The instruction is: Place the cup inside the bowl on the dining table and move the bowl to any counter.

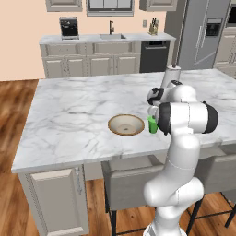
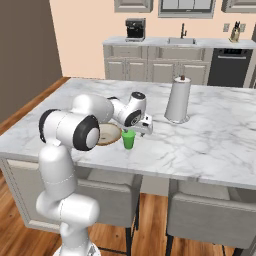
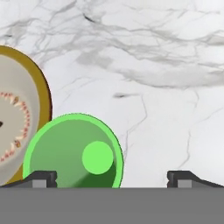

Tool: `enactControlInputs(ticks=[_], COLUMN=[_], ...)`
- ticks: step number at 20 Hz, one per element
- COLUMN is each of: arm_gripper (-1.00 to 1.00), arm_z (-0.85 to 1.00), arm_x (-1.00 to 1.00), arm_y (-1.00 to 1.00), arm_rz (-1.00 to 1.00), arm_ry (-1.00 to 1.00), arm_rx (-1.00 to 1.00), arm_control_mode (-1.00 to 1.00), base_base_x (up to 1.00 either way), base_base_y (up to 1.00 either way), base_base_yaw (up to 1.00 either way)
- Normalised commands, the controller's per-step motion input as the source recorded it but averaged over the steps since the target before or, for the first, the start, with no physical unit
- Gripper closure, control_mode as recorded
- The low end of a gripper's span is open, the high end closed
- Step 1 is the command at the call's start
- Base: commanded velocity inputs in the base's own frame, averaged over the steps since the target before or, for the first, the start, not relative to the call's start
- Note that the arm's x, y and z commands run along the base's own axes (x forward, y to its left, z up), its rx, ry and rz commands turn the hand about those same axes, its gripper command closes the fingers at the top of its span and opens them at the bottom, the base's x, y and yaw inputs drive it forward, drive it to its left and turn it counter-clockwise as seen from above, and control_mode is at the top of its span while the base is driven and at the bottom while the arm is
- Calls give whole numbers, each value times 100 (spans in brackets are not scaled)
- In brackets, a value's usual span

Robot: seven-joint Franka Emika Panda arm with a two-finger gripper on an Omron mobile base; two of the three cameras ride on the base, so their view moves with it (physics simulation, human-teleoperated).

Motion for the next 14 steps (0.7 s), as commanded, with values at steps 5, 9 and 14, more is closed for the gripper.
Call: enactControlInputs(ticks=[5,9,14], arm_gripper=[-100,-100,-100], arm_z=[-14,-16,-10], arm_x=[1,0,8], arm_y=[0,0,0], arm_rz=[0,0,0], arm_ry=[0,0,0], arm_rx=[0,0,0], arm_control_mode=[-100,-100,-100], base_base_x=[0,0,0], base_base_y=[0,0,0], base_base_yaw=[0,0,0])
